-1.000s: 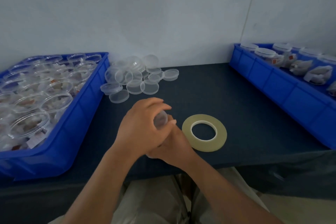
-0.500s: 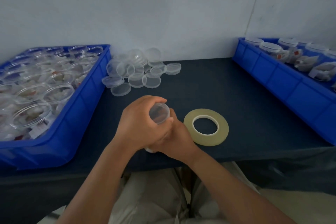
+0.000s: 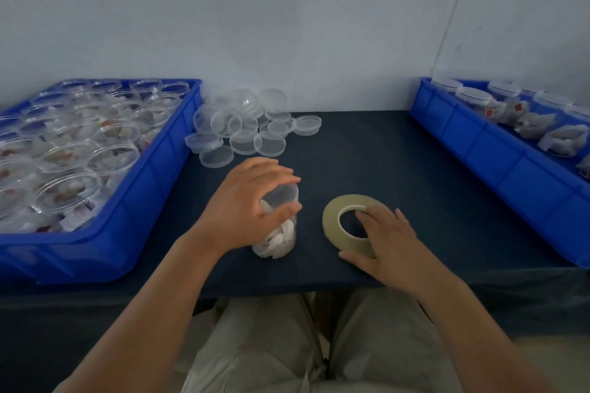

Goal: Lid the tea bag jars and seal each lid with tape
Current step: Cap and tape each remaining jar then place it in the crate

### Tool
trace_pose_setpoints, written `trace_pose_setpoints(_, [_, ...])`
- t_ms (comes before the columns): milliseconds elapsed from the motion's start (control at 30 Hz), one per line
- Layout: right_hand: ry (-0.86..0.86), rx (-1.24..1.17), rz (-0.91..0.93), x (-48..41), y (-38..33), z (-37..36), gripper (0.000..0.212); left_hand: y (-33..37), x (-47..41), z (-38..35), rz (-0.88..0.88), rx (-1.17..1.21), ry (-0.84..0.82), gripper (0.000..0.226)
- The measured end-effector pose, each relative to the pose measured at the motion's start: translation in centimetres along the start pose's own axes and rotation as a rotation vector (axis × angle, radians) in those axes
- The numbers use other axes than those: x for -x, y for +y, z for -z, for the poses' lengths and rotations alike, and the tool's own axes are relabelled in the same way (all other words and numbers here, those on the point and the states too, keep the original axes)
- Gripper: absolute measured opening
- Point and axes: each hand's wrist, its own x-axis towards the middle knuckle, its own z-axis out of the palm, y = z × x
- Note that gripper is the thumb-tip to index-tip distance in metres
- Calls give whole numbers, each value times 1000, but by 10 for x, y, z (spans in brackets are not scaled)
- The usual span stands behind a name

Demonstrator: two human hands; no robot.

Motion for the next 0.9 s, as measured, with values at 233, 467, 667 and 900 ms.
trace_pose_setpoints(233, [183, -187, 72, 24, -5, -1, 50, 5, 6, 0, -112, -233, 227, 78])
trace_pose_setpoints(467, [287, -478, 120, 46, -31, 23, 41, 86, 35, -17, -25, -68, 449, 35])
trace_pose_setpoints(667, [288, -593, 145, 56, -47, 31, 36, 118, 47, -22, 263, 290, 363, 39])
trace_pose_setpoints(900, [284, -569, 171, 59, -52, 36, 40, 109, 48, -17, 279, 328, 488, 11])
